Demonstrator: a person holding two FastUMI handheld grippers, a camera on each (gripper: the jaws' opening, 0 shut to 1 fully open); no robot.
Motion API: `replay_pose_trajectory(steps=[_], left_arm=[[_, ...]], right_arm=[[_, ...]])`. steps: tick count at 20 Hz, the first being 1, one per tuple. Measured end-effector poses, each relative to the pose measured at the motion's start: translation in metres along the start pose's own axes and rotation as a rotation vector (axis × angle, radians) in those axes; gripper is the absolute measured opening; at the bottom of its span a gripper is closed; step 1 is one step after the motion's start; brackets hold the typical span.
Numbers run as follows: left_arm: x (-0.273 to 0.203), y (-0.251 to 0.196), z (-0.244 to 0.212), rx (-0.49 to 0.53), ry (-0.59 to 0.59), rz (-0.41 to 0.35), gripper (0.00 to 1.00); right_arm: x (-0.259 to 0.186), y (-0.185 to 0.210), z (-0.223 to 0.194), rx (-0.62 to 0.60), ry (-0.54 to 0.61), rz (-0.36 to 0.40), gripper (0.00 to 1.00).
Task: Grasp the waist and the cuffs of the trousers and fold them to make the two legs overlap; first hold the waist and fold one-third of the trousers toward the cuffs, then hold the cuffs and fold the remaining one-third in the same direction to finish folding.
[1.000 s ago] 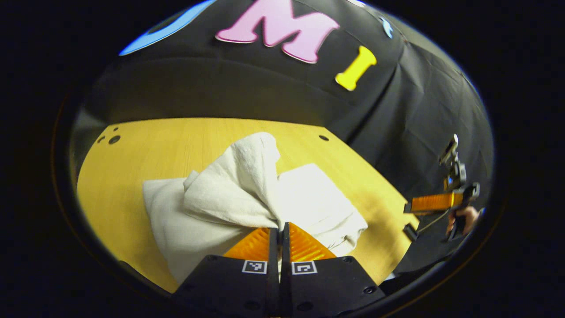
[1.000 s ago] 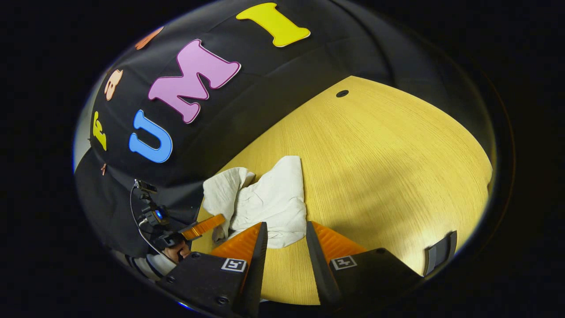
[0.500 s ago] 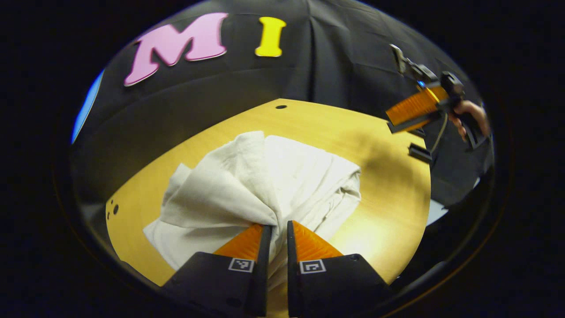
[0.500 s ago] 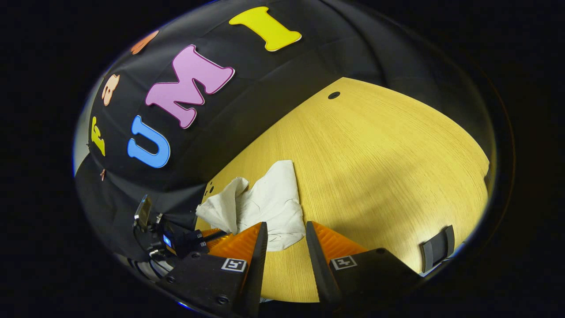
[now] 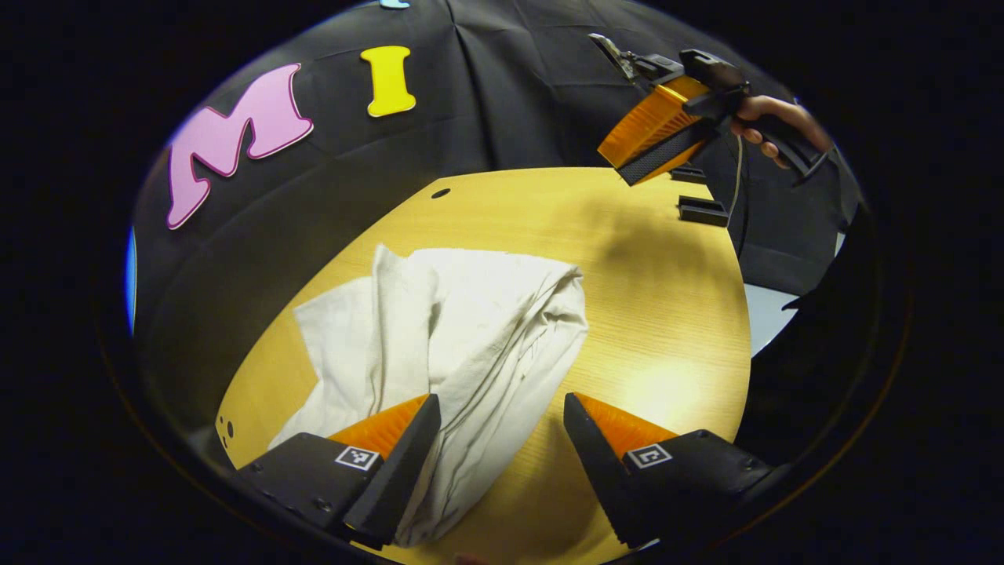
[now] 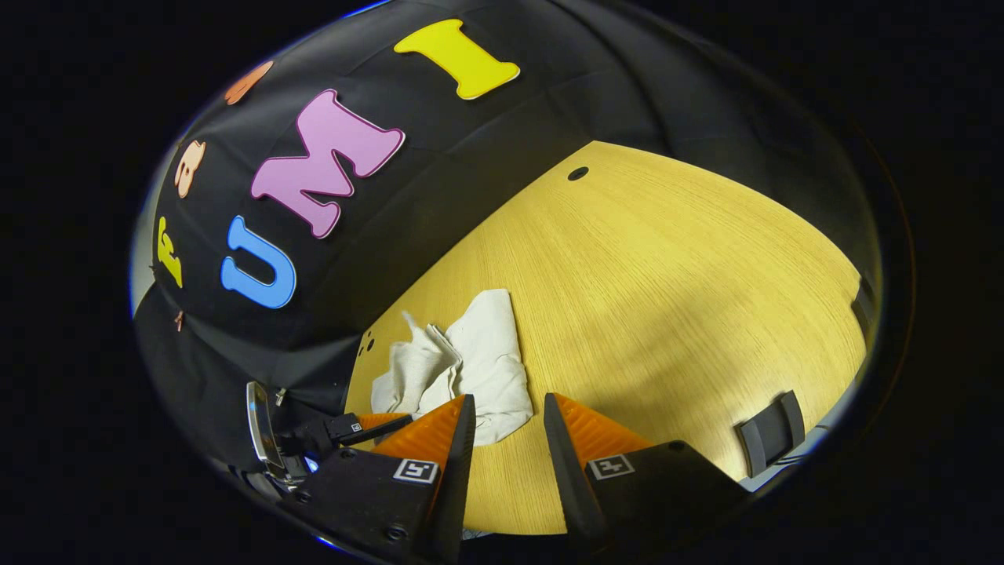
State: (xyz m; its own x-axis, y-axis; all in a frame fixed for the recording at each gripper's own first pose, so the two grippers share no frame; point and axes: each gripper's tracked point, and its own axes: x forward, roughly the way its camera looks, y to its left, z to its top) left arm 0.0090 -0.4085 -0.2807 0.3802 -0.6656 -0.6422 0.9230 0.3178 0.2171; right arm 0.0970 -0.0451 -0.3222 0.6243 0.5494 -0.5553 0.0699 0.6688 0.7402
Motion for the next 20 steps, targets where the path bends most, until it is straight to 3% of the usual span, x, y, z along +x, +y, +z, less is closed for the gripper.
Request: replay_pose_trajectory(steps=[10,20], left_arm=[[-0.066,0.048,0.033,-0.379,-0.139,0.119,0.99],[-0.139,0.073,0.037,-0.691,-0.246,0.142,0.98]], right_arm=[[-0.006,0.067,0.001,-0.050,-0.068,0.053,0.54],[-0.013,0.133,0.008,-0.162,-0.116,0.100,0.54]])
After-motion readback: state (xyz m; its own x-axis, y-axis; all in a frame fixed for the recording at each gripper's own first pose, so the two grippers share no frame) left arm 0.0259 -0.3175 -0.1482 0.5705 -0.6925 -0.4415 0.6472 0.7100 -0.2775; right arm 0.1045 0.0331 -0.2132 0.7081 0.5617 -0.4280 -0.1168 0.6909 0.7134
